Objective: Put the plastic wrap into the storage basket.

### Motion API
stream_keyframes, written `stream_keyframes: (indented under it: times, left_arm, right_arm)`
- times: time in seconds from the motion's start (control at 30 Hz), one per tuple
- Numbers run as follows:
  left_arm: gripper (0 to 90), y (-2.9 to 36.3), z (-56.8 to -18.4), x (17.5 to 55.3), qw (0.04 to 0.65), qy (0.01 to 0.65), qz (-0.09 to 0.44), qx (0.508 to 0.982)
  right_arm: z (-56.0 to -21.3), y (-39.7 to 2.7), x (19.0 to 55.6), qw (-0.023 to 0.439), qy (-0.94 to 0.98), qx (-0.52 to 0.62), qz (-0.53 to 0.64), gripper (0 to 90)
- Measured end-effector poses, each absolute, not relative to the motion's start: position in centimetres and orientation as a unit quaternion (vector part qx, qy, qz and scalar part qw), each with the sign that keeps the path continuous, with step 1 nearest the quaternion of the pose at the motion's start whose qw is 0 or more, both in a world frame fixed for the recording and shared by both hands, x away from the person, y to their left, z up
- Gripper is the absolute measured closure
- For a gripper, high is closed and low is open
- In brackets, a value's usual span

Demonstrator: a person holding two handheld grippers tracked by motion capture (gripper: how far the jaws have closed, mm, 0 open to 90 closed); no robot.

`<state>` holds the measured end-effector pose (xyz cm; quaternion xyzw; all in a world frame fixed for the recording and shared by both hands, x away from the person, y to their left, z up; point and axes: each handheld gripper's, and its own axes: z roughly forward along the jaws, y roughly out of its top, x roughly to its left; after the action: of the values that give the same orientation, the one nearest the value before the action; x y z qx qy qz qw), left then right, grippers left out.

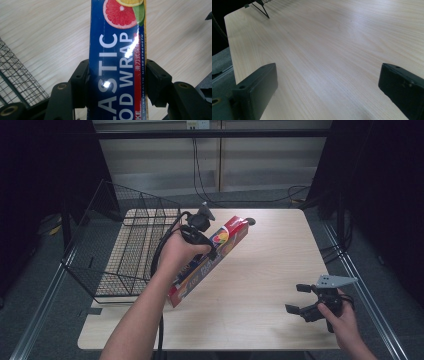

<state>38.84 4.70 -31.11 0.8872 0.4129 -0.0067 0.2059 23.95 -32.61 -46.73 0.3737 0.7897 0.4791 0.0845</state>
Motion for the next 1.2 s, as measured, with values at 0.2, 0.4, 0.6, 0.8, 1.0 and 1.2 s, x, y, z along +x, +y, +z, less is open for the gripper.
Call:
stream_keyframes:
  times: [0.2,0.4,0.6,0.8,1.0,1.2]
  left_arm:
    - [45.1,5.7,-30.0,39.1,0.197,0.42,0.0,0.886]
    - [45.1,6.8,-29.3,39.3,0.204,0.429,-0.002,0.88]
    - [45.1,7.3,-28.6,39.4,0.197,0.434,-0.001,0.879]
    - [45.1,7.7,-28.0,39.5,0.2,0.439,0.0,0.876]
    - [45.1,8.2,-27.4,39.6,0.205,0.446,0.002,0.871]
    - [45.1,9.0,-26.8,39.7,0.204,0.457,0.007,0.866]
  right_arm:
    - [-46.7,-32.6,24.0,0.085,0.79,0.373,0.48,2.3]
    - [-46.7,-32.5,24.0,0.084,0.79,0.373,0.48,2.3]
    - [-46.7,-32.6,24.0,0.081,0.789,0.372,0.482,2.3]
    - [-46.7,-32.5,24.0,0.082,0.791,0.369,0.482,2.3]
    - [-46.8,-32.5,24.0,0.079,0.792,0.368,0.48,2.3]
    - [-46.8,-32.4,24.0,0.078,0.792,0.369,0.48,2.4]
